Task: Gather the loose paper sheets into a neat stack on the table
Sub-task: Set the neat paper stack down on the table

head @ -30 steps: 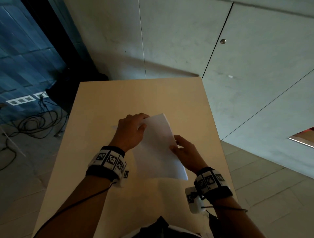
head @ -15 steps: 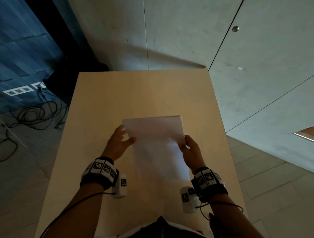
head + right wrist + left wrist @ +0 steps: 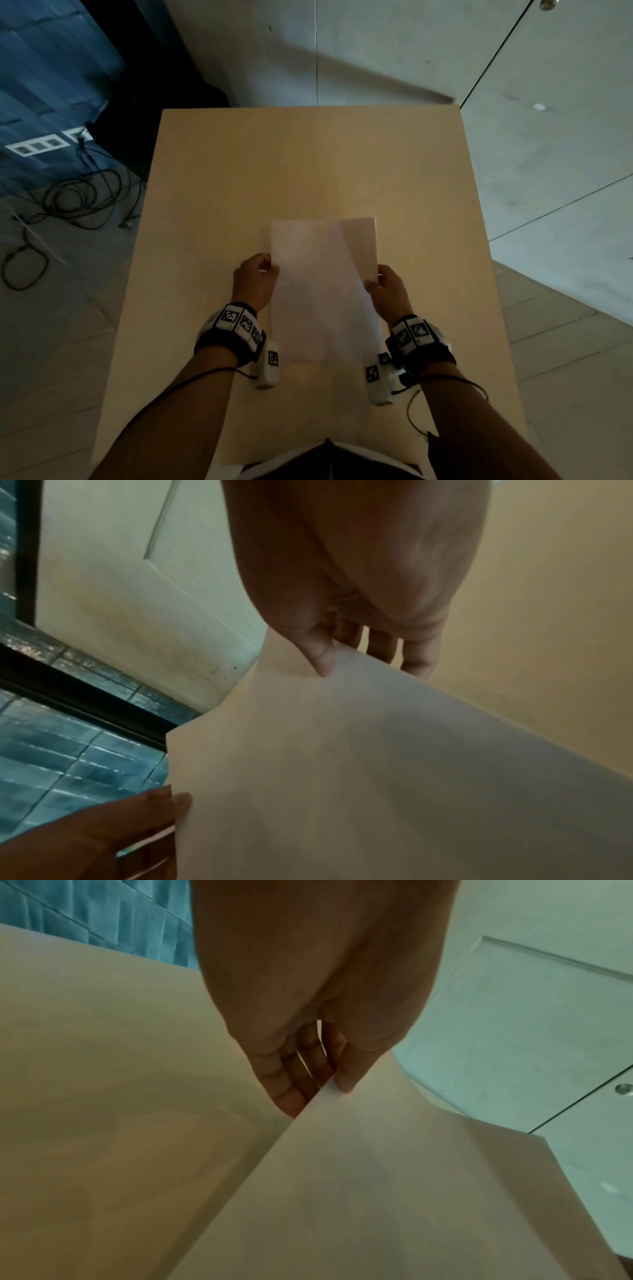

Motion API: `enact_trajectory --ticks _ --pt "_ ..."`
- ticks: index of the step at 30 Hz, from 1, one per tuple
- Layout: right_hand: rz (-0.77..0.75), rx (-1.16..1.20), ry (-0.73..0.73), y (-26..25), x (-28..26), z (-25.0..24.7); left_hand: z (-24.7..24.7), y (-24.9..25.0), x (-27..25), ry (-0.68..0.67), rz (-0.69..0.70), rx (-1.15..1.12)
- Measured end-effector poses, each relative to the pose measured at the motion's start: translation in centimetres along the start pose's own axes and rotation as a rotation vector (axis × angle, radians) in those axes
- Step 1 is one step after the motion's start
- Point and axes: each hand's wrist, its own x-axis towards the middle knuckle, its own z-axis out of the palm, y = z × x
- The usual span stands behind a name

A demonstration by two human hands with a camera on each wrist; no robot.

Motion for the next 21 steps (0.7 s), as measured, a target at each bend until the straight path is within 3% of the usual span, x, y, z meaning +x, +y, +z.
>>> enact_trajectory --ticks 10,21 --pt "0.055 -0.266 0.075 -0.5 3.5 1.8 0.7 -0.1 3.4 0.055 0.002 0.08" --pt "0.062 -0.336 0.196 -0.3 3.2 2.9 0.9 -0.8 5.1 0.06 -0.005 0.182"
